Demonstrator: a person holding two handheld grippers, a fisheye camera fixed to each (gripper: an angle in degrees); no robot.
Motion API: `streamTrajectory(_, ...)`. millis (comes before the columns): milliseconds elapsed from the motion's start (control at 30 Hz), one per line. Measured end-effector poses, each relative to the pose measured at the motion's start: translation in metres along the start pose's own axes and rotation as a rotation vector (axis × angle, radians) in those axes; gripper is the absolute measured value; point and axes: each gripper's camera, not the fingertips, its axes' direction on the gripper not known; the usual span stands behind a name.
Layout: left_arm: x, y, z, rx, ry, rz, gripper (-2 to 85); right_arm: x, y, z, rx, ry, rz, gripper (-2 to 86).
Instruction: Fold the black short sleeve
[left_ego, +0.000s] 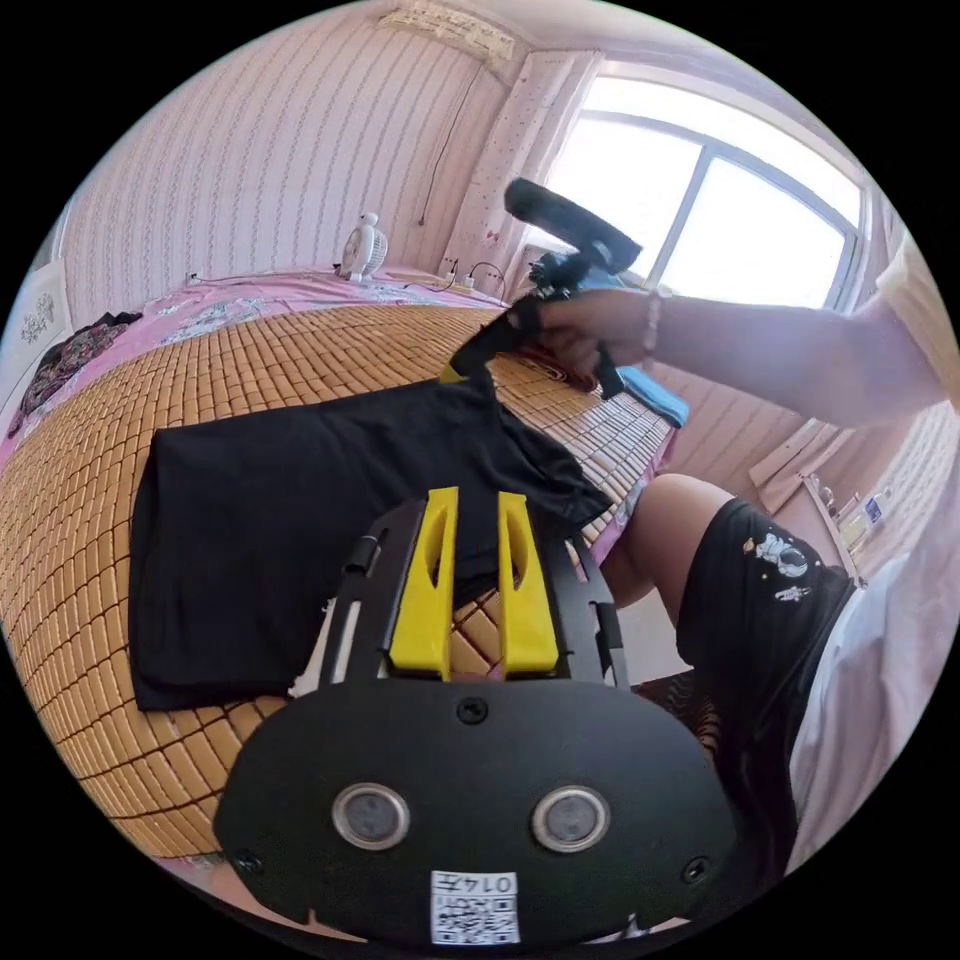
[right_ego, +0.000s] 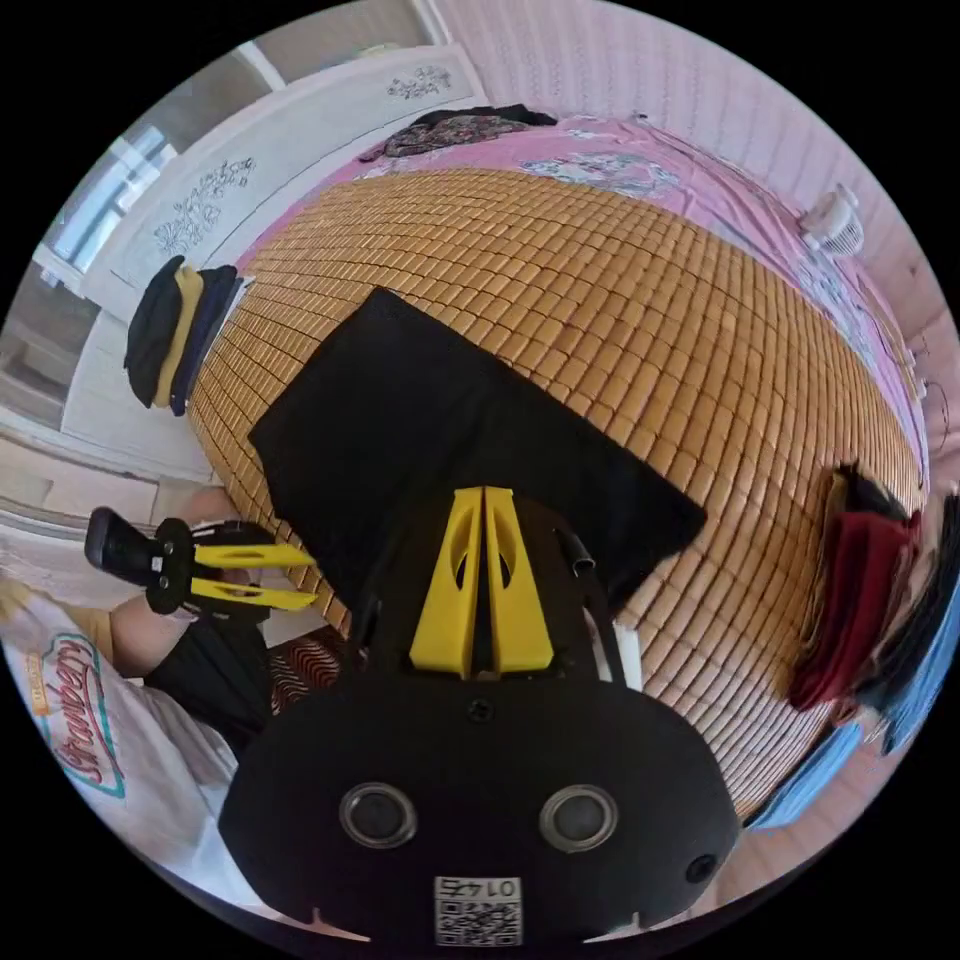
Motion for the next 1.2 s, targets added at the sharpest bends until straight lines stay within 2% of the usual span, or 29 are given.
streamTrajectory(167,0.033,-0.014,0.026,-0.019,0.062,0.088,12.0,0.059,0.151,0.019,-0.061,-0.027,0.225,9.0)
streamTrajectory(333,0.069,-0.038,0.064,-0.132,0.094,0.197,13.7,0.099,0.226,0.059,-0.109,-0.163,0.315,7.1)
streamTrajectory(400,0.083,-0.05,0.085,-0.16,0.106,0.259,14.9,0.117,0.246,0.067,-0.074,-0.182,0.349,3.3)
streamTrajectory(533,0.094,-0.067,0.117,-0.208,0.138,0.324,16.7,0.145,0.278,0.061,0.017,-0.279,0.381,1.7)
streamTrajectory(600,0.096,-0.078,0.131,-0.198,0.08,0.337,16.2,0.158,0.299,0.05,0.11,-0.402,0.361,1.5)
streamTrajectory(733,0.088,-0.088,0.15,-0.236,0.023,0.281,8.7,0.176,0.326,0.048,0.203,-0.542,0.303,2.0)
streamTrajectory(800,0.081,-0.087,0.155,-0.277,0.04,0.253,2.3,0.198,0.35,0.057,0.267,-0.537,0.38,3.4)
streamTrajectory(900,0.082,-0.072,0.141,-0.242,0.033,0.279,1.0,0.231,0.38,0.071,0.349,-0.46,0.55,8.6)
streamTrajectory(1000,0.085,-0.05,0.12,-0.229,0.036,0.303,0.5,0.252,0.389,0.086,0.378,-0.416,0.616,13.4)
streamTrajectory(1133,0.089,-0.021,0.096,-0.216,0.043,0.346,0.3,0.265,0.38,0.085,0.48,-0.344,0.629,14.6)
streamTrajectory(1200,0.085,-0.004,0.084,-0.205,0.063,0.34,0.2,0.275,0.373,0.088,0.525,-0.379,0.639,10.8)
